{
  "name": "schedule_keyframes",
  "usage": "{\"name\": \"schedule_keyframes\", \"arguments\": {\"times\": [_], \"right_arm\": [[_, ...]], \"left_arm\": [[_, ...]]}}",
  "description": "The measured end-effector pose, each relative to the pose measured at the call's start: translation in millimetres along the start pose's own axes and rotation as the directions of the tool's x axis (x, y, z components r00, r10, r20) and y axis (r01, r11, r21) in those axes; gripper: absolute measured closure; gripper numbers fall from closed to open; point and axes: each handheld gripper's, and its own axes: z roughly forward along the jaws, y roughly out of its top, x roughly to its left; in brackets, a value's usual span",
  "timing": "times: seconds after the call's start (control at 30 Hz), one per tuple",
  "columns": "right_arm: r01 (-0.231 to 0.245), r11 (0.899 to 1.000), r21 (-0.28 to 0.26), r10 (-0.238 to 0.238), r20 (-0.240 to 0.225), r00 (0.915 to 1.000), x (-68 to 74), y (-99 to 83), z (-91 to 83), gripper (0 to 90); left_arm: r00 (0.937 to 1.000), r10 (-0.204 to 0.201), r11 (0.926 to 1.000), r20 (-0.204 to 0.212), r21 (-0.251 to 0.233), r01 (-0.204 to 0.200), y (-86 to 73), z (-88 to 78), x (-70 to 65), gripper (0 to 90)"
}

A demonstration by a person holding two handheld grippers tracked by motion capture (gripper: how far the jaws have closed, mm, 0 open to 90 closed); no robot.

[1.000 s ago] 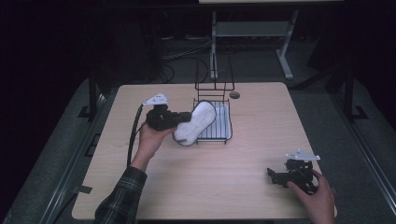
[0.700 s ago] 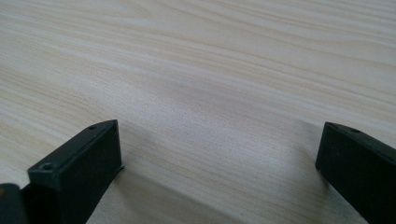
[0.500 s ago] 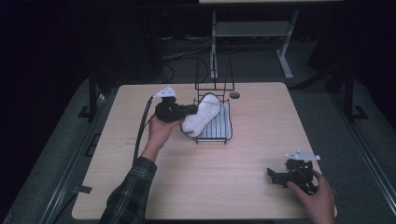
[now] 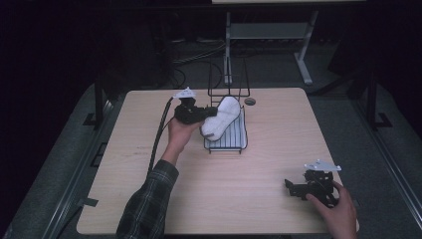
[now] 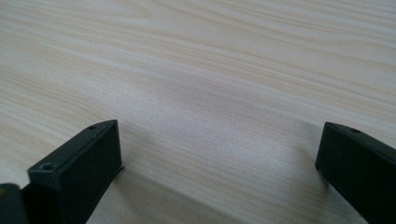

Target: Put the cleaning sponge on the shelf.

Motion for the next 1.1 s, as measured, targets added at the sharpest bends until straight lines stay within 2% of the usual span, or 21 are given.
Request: {"name": "schedule_keyframes", "arguments": {"times": [0.13,0.23,0.53,0.8,1.1], "right_arm": [[-0.001,1.000,0.000,0.001,0.000,1.0000,0.0,0.0,0.0,0.0],[0.000,1.000,0.000,0.000,0.000,1.0000,0.0,0.0,0.0,0.0],[0.001,1.000,0.000,-0.001,0.000,1.0000,0.0,0.0,0.0,0.0],[0.000,1.000,0.000,0.000,0.000,1.0000,0.0,0.0,0.0,0.0],[0.000,1.000,0.000,0.000,0.000,1.0000,0.0,0.0,0.0,0.0]], "left_arm": [[0.9994,-0.034,0.9993,0.011,-0.016,0.034,0.2,7.1,4.9,82.8],[0.9994,-0.033,0.9995,0.007,-0.001,0.033,-2.3,9.3,8.8,82.8],[0.9982,-0.059,0.9982,-0.001,0.002,0.059,-8.0,17.1,12.5,82.7],[0.9981,-0.060,0.9981,-0.008,0.012,0.061,-9.3,18.3,15.8,82.2],[0.9989,-0.038,0.9986,-0.026,0.037,0.039,-11.4,20.8,17.6,75.4]]}}
